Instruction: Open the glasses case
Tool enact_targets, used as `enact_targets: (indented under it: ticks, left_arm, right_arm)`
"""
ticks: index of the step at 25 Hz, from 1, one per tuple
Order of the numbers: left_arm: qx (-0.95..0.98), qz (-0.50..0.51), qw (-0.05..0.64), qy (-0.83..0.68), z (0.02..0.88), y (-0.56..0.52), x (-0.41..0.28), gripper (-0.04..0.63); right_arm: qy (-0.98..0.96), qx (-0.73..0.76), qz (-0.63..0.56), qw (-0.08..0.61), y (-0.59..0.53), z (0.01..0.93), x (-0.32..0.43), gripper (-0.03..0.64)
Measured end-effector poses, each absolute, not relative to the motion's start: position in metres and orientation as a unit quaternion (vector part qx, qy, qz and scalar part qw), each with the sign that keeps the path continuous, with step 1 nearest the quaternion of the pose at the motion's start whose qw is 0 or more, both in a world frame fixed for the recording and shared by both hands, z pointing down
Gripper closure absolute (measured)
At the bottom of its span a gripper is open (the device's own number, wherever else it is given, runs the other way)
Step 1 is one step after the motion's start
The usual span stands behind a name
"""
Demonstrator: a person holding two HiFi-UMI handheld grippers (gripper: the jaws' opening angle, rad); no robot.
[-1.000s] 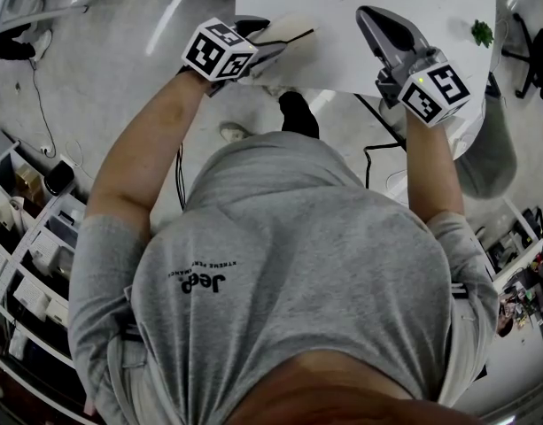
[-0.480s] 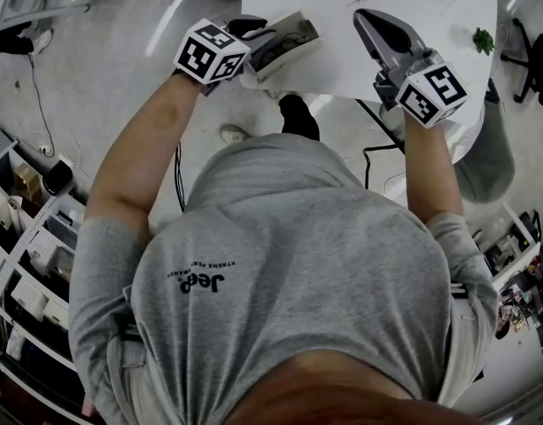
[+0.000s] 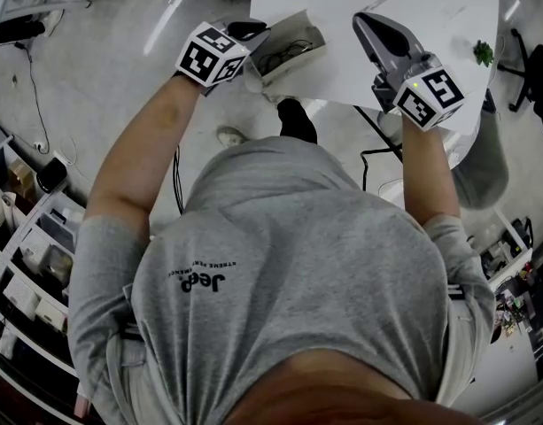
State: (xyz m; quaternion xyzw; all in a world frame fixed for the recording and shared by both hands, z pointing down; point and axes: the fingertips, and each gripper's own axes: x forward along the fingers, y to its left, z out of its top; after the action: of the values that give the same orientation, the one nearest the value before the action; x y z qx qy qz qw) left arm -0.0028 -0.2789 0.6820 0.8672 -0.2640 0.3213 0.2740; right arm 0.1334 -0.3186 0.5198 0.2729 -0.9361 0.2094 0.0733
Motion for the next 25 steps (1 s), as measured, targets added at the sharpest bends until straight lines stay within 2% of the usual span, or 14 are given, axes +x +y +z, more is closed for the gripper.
enact_targets:
  ticks: [14,21,24,25]
  left_arm:
    - [0.857,0.334,0.252,-0.301,0.69,-0.282,-0.016,0.503]
    - [0.867,0.299,0.261,-0.3,0.671,-0.274,-0.015,0.501]
    - [0.87,0.281,0.261,-0.31,0.656,-0.269,-0.021,0.478]
    - [0.871,0.274,0.261,-0.314,0.65,-0.266,-0.024,0.452]
  right_arm:
    - [-0.938,0.267,0.21,0.075,-0.315,0.519,0.128,0.612]
    - [-0.942,0.259,0.203,0.072,-0.313,0.511,0.122,0.612]
    - [-0.945,0.253,0.195,0.073,-0.309,0.502,0.113,0.612]
    - [-0.946,0.25,0.192,0.072,-0.307,0.499,0.11,0.612]
